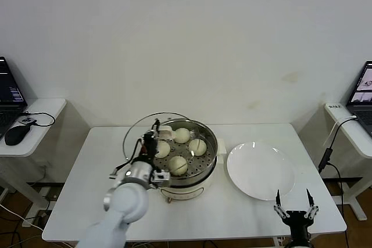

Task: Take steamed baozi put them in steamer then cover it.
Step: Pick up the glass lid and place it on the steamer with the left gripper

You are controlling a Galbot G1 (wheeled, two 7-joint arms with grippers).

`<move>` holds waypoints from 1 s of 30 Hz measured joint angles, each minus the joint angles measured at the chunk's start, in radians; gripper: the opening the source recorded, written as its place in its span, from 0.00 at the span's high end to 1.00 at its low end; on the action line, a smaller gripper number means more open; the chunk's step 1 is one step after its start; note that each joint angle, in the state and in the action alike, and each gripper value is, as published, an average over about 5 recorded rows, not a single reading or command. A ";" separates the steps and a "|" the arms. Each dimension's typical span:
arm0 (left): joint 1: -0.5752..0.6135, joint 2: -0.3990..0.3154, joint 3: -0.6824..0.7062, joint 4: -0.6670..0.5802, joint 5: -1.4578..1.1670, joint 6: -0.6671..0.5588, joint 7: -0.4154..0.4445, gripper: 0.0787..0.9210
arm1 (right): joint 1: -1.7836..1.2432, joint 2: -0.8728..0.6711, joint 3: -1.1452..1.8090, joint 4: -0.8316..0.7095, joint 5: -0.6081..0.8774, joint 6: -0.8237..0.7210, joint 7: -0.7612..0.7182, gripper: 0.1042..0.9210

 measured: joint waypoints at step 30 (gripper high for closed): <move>-0.021 -0.211 0.054 0.153 0.215 -0.016 0.020 0.93 | -0.018 0.004 -0.038 -0.011 -0.026 0.018 -0.007 0.12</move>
